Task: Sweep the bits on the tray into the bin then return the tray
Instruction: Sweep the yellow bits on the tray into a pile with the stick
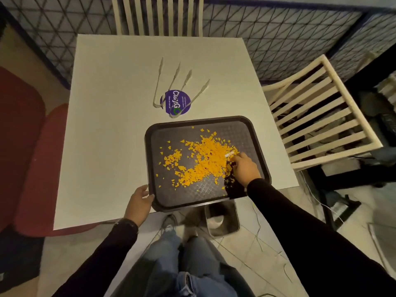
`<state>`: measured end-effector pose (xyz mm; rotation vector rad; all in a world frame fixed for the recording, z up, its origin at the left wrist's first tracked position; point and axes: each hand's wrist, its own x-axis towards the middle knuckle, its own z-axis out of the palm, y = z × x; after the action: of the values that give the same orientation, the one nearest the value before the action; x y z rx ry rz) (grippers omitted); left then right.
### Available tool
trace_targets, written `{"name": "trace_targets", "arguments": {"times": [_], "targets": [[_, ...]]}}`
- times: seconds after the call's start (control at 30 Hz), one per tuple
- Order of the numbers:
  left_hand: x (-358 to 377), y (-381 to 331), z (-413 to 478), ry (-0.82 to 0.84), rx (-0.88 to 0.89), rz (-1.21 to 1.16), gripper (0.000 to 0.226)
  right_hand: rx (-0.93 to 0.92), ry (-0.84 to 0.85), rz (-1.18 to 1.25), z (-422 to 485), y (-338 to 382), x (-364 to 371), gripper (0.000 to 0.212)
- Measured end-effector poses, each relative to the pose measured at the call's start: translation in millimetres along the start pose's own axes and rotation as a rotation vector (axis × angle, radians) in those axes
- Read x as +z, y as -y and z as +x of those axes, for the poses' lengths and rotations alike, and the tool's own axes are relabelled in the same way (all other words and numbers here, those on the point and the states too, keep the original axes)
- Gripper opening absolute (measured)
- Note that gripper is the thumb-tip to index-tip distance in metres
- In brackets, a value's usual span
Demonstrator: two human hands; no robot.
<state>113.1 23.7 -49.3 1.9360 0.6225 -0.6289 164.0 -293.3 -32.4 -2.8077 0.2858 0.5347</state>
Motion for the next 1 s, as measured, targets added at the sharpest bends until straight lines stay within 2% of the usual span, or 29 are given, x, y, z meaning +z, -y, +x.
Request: {"name": "trace_targets", "arguments": {"times": [0.2, 0.33, 0.53, 0.73, 0.83, 1.0], "targets": [[6.9, -13.3, 15.5, -0.006, -0.008, 0.015, 0.039, -0.069, 0.069, -0.142, 34.3, -5.6, -2.3, 0.046], [9.3, -17.4, 15.2, -0.036, -0.015, 0.000, 0.038, -0.093, 0.043, -0.172, 43.0, -9.3, -0.5, 0.036], [17.3, -18.5, 18.8, -0.077, -0.015, -0.023, 0.028, -0.241, -0.007, -0.261, 44.8, -15.7, -6.1, 0.015], [21.1, -26.4, 30.4, -0.142, -0.076, -0.045, 0.028, -0.244, -0.067, -0.169, 28.0, -25.9, -17.4, 0.018], [21.9, -21.7, 35.2, -0.170, -0.100, -0.039, 0.034, -0.182, -0.097, -0.014, 11.2, -33.6, -13.5, 0.020], [26.5, -25.7, 21.7, -0.223, -0.076, -0.026, 0.035, 0.133, -0.056, 0.304, -23.9, -37.1, -4.3, 0.012]]}}
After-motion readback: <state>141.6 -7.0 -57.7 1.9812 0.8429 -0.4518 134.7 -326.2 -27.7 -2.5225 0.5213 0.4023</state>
